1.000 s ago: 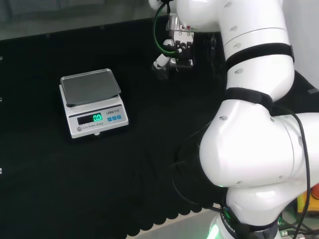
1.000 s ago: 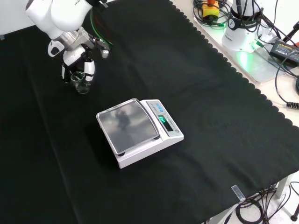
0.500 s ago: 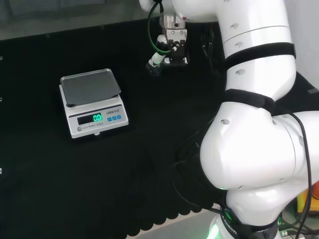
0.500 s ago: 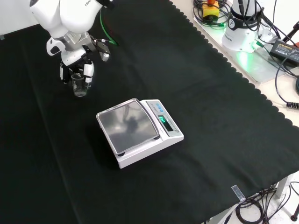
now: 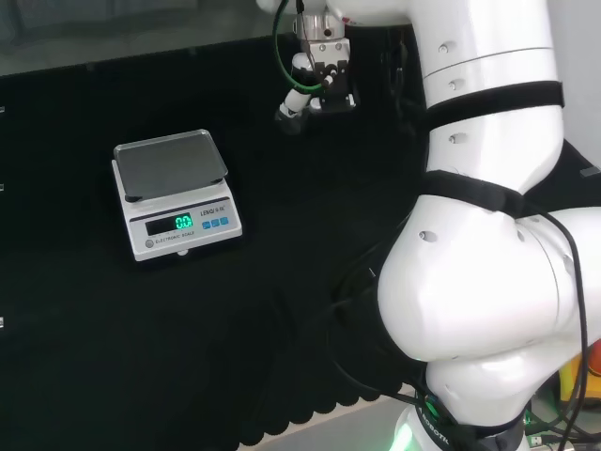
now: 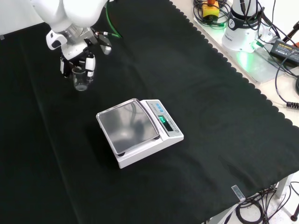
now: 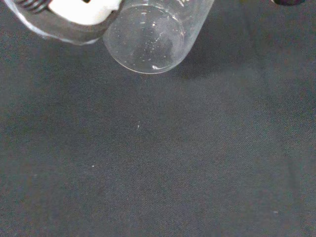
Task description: Pick up the beaker.
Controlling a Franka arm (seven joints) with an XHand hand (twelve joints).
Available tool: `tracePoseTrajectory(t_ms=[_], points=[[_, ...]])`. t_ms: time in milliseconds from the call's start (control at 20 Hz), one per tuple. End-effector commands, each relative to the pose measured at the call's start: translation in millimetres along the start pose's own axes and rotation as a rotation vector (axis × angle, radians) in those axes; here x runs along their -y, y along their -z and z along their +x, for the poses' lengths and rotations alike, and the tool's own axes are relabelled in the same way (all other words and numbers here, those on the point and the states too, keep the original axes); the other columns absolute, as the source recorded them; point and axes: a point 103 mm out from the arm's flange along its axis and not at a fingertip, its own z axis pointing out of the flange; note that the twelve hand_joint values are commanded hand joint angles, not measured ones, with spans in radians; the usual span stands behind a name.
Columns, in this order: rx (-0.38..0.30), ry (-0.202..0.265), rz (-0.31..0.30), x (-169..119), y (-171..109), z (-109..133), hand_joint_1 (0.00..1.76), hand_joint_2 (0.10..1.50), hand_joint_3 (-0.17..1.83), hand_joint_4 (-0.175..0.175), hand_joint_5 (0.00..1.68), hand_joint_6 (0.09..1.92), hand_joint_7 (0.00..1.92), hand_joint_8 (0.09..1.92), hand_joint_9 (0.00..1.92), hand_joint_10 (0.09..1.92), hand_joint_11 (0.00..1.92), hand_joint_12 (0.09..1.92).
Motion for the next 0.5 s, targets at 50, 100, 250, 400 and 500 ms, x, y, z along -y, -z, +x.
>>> tracePoseTrajectory(t_ms=[50, 100, 250, 400, 500], points=[[0.108, 0.083, -0.011, 50.6, 52.2, 5.2, 1.14, 1.01, 0.07, -0.054, 1.14, 0.76, 1.27, 0.68, 1.67, 0.09, 1.74, 0.51], [0.113, 0.087, -0.011, 57.6, 58.2, 7.9, 1.14, 1.01, 0.06, -0.054, 1.14, 0.76, 1.27, 0.68, 1.67, 0.09, 1.74, 0.51], [0.131, 0.092, -0.014, 79.7, 75.4, 19.6, 1.14, 1.01, 0.06, -0.053, 1.14, 0.76, 1.28, 0.69, 1.67, 0.09, 1.74, 0.51], [0.129, 0.105, -0.019, 101.5, 86.4, 34.6, 1.13, 1.01, 0.06, -0.040, 1.13, 0.77, 1.27, 0.69, 1.67, 0.09, 1.74, 0.50], [0.122, 0.114, -0.014, 113.8, 90.6, 38.5, 1.13, 1.02, 0.06, -0.032, 1.13, 0.77, 1.27, 0.69, 1.68, 0.09, 1.74, 0.50]])
